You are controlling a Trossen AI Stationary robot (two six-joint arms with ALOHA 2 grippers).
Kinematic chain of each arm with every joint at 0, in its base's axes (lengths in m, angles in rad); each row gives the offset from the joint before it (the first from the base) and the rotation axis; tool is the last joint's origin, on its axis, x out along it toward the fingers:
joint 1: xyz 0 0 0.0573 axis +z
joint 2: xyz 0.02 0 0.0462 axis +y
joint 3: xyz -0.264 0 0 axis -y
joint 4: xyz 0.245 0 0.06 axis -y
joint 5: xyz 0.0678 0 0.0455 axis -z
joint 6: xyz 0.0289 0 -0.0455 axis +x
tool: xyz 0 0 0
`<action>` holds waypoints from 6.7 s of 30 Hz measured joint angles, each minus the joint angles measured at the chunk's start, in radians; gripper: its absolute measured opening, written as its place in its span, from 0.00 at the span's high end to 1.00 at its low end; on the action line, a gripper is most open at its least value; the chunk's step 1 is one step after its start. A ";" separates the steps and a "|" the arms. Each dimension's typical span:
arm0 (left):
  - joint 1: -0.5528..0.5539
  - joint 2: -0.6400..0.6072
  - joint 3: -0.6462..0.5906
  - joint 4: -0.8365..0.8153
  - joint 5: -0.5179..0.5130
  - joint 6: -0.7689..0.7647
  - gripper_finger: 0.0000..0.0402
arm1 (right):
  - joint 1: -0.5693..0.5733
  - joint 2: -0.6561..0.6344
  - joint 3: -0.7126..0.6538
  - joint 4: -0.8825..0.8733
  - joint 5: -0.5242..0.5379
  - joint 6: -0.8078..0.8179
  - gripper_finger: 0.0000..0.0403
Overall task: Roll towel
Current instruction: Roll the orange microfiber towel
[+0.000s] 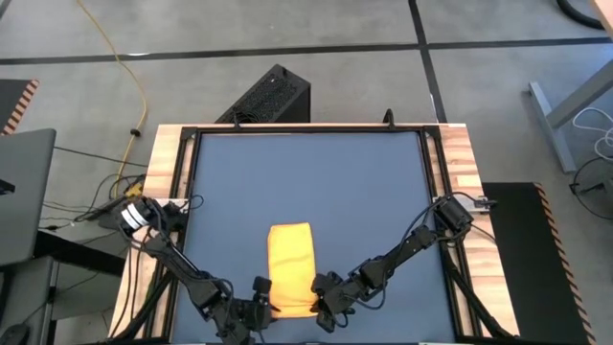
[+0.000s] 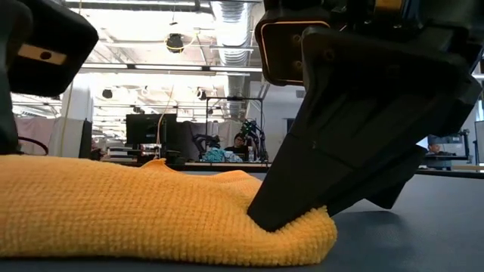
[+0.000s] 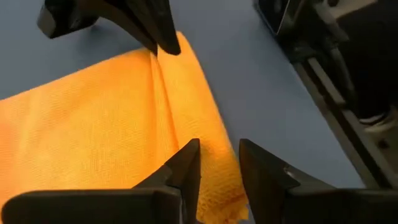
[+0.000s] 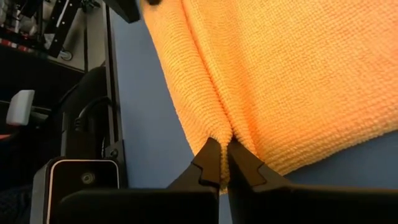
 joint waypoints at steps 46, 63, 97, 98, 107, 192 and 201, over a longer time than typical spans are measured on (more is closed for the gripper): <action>0.041 0.003 0.000 -0.053 0.164 -0.278 1.00 | 0.000 -0.136 -0.003 -0.074 -0.051 -0.192 0.70; 0.043 0.002 0.002 -0.064 0.169 -0.292 1.00 | -0.318 0.067 0.083 0.183 -0.080 -0.569 0.83; 0.003 -0.015 0.001 -0.125 0.232 -0.493 1.00 | -0.315 0.156 0.194 0.013 0.180 -0.587 0.95; 0.005 -0.015 0.002 -0.132 0.236 -0.496 1.00 | -0.313 0.145 0.193 0.004 0.177 -0.595 0.94; 0.034 -0.016 0.002 -0.149 0.258 -0.444 1.00 | -0.254 -0.029 0.192 -0.182 0.174 -0.635 0.80; -0.055 -0.047 0.000 -0.098 -0.012 -0.024 0.66 | -0.047 0.098 0.192 -0.053 -0.053 -0.449 0.92; -0.015 0.038 0.001 -0.090 0.038 -0.093 0.61 | -0.046 0.098 0.192 -0.060 -0.045 -0.400 0.93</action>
